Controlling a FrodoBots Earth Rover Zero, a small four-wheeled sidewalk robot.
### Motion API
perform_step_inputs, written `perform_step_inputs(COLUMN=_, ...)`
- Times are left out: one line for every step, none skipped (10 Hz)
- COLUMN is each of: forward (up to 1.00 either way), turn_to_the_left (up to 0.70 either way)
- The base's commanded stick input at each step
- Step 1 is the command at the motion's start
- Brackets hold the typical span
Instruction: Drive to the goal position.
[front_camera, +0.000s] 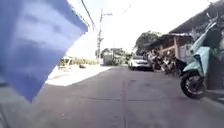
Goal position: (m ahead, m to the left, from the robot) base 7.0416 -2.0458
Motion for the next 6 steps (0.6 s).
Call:
perform_step_inputs(forward=0.78, turn_to_the_left=-0.15)
perform_step_inputs(forward=0.78, turn_to_the_left=-0.22)
perform_step_inputs(forward=0.78, turn_to_the_left=-0.29)
perform_step_inputs(forward=0.78, turn_to_the_left=-0.32)
perform_step_inputs(forward=0.78, turn_to_the_left=-0.32)
perform_step_inputs(forward=0.78, turn_to_the_left=-0.32)
